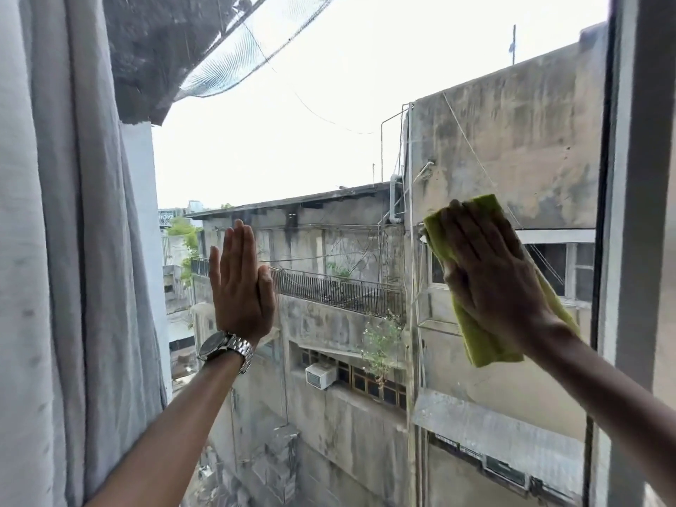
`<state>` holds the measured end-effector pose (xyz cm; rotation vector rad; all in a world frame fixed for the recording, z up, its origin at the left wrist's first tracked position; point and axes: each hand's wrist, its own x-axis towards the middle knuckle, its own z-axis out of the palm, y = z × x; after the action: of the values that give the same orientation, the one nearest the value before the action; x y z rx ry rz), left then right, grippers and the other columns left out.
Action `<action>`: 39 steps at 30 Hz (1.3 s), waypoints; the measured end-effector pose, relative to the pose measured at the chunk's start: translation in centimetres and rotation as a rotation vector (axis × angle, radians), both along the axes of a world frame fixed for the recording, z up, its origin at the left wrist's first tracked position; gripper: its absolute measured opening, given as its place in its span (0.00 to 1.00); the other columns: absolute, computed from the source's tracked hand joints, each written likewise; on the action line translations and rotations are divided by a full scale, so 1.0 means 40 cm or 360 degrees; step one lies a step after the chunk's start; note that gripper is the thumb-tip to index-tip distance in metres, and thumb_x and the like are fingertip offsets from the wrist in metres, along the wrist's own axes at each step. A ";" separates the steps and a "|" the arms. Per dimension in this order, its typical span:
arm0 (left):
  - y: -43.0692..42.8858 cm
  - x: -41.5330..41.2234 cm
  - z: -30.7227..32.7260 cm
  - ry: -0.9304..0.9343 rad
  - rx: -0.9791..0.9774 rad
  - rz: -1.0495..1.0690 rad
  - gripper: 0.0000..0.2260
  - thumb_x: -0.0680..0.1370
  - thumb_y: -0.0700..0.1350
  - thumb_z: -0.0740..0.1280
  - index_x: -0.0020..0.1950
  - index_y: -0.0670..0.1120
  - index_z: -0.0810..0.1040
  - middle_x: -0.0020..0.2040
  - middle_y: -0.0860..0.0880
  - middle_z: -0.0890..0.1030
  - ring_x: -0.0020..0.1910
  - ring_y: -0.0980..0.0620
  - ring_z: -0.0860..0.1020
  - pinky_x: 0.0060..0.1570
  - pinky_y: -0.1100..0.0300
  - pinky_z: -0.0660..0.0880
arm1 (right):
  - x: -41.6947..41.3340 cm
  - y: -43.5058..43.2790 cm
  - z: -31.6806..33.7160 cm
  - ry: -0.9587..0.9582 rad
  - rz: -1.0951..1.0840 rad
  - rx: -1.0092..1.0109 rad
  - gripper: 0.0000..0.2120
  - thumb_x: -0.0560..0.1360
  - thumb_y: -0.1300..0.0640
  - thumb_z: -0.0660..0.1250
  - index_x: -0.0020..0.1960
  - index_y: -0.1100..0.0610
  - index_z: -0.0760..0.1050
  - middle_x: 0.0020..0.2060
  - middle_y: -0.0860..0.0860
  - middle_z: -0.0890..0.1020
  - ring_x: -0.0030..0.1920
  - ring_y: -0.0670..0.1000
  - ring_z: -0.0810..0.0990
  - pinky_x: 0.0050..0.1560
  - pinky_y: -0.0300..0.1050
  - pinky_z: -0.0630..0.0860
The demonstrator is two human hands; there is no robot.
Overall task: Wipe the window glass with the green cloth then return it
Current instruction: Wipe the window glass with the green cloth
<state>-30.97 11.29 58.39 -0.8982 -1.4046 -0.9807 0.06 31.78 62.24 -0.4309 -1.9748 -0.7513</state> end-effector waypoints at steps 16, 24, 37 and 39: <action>-0.013 0.008 0.002 -0.0010 -0.0027 -0.0023 0.27 0.83 0.47 0.49 0.80 0.36 0.60 0.81 0.38 0.62 0.81 0.42 0.61 0.80 0.36 0.57 | -0.158 -0.102 -0.104 -0.0496 0.0152 0.0357 0.32 0.81 0.49 0.56 0.82 0.58 0.53 0.82 0.55 0.58 0.83 0.55 0.53 0.82 0.58 0.57; -0.014 0.024 0.006 -0.0041 -0.0013 -0.0010 0.27 0.83 0.46 0.49 0.79 0.35 0.59 0.81 0.38 0.62 0.81 0.42 0.60 0.80 0.37 0.56 | 0.014 -0.003 0.068 -0.0189 -0.0053 0.0141 0.31 0.82 0.48 0.51 0.82 0.59 0.55 0.81 0.58 0.59 0.82 0.57 0.58 0.80 0.61 0.59; -0.004 -0.010 0.000 0.0065 0.0005 0.0007 0.26 0.83 0.46 0.51 0.80 0.38 0.59 0.82 0.39 0.61 0.82 0.44 0.59 0.82 0.39 0.54 | -0.380 -0.269 0.092 0.0015 0.0220 0.0105 0.32 0.81 0.47 0.54 0.81 0.61 0.56 0.81 0.58 0.61 0.82 0.58 0.56 0.82 0.59 0.54; -0.006 -0.012 -0.002 0.0077 0.0013 0.0008 0.26 0.83 0.46 0.51 0.81 0.38 0.59 0.82 0.40 0.61 0.82 0.45 0.59 0.82 0.38 0.54 | -0.359 -0.268 0.027 -0.0183 0.0255 0.0127 0.33 0.81 0.46 0.54 0.81 0.61 0.55 0.81 0.58 0.60 0.82 0.57 0.55 0.83 0.58 0.51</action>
<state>-31.47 11.06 58.31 -0.9062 -1.3607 -0.9542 -14.31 21.08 63.32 -0.1829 -2.0508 -0.7637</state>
